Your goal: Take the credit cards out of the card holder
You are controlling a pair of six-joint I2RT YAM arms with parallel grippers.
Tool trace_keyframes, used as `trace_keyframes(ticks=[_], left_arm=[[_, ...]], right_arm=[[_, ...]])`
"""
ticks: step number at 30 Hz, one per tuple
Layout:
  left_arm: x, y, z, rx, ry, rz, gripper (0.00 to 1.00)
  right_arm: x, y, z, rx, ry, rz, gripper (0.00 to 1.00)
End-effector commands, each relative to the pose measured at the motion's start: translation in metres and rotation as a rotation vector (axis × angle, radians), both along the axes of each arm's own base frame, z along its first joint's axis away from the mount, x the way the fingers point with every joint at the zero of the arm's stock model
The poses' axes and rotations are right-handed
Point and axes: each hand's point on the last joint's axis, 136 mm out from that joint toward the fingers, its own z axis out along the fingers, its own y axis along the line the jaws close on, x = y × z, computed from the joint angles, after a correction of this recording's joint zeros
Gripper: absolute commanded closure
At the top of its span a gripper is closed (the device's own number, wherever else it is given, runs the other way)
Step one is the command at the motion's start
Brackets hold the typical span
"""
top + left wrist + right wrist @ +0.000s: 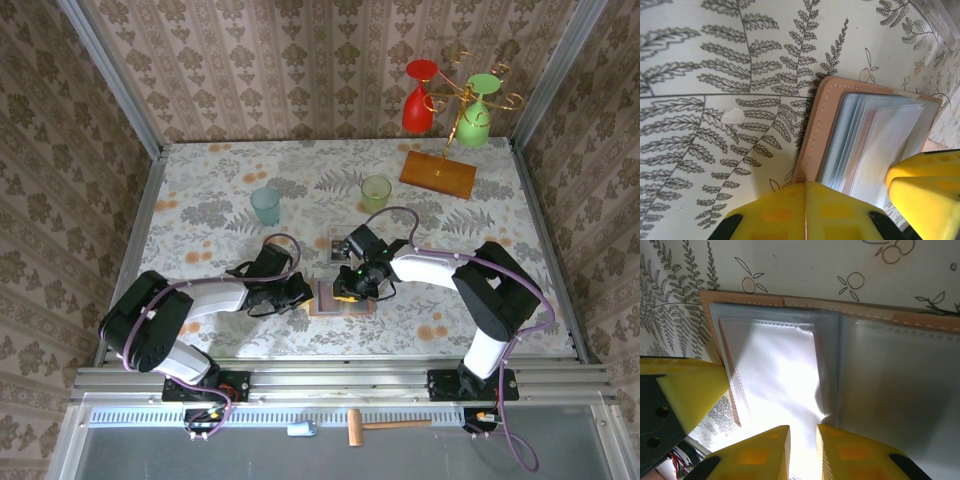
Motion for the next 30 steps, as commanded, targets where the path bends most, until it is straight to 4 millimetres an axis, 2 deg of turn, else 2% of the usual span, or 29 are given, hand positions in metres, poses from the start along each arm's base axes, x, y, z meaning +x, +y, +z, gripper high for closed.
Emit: trace_keyframes(ticks=[1, 9, 16, 30], left_arm=[[0.000, 0.008, 0.004, 0.045, -0.003, 0.004, 0.92], [0.005, 0.004, 0.028, 0.053, -0.056, -0.022, 0.88], [0.009, -0.014, 0.041, -0.008, -0.081, -0.045, 0.83], [0.007, -0.032, 0.036, -0.071, -0.054, -0.067, 0.77]], right_arm=[[-0.003, -0.010, -0.002, -0.027, -0.005, -0.007, 0.79], [-0.002, -0.009, -0.002, -0.013, -0.010, -0.015, 0.80], [-0.001, -0.009, -0.004, 0.000, -0.006, -0.024, 0.80], [-0.002, -0.010, -0.008, 0.037, 0.010, -0.052, 0.82]])
